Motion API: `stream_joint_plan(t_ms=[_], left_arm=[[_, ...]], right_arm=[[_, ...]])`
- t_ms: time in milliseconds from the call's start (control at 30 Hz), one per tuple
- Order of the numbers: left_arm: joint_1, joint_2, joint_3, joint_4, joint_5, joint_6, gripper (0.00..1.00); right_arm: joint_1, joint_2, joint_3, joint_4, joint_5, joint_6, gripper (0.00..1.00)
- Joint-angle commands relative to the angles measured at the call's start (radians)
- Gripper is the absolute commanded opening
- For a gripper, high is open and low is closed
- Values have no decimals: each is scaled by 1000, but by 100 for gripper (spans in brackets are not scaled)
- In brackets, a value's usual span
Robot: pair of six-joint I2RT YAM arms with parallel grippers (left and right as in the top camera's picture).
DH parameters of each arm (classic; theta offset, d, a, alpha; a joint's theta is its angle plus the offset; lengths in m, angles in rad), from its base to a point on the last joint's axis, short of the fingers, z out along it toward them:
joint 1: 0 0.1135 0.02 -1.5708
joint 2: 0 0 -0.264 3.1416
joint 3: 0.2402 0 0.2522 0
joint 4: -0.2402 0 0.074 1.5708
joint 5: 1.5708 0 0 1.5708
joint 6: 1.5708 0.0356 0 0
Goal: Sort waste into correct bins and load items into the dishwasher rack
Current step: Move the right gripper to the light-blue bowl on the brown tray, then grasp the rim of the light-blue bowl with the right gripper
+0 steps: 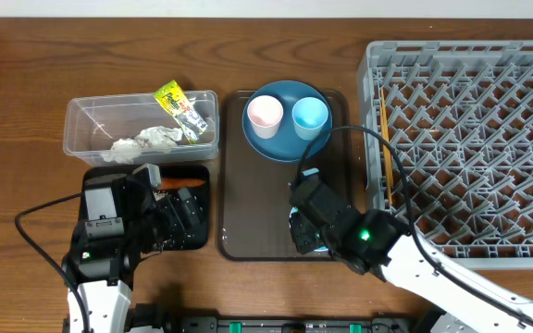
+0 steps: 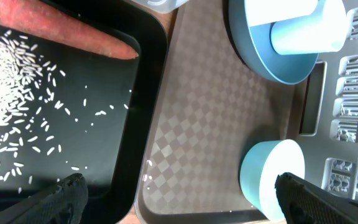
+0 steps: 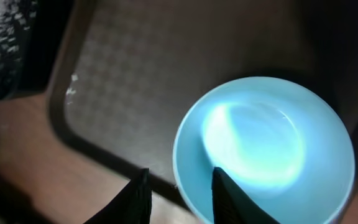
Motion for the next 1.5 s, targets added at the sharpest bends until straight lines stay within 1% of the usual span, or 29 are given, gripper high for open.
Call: stream_joint_plan(t_ms=[0,100,400,633,867,1067,1233,1367,1467], left_arm=[[5,-2,16,-2,-10,10,98],[5,-2,16,-2,-10,10,98],[5,-2,16,-2,-10,10,98],[5,-2,16,-2,-10,10,99],[5,-2,16,-2,-10,10,99],[5,-2,16,-2,-10,10,99],[5,-2,16,-2,-10,10,99],[5,-2,16,-2,-11,10,99],[5,-2,16,-2,-11,10,99]], right_arm=[[14,11,-74,62,57,67,31],[15,34,-114,117,57,106,30],[47,119,-123,213,19,105,31],[57,134,-122,223,19,105,31],[57,146,-123,214,24,105,26],[57,179,-123,222,23,105,25],[57,181,-123,246,23,105,16],[56,181,-122,249,24,104,14],[56,180,-122,248,23,95,1]])
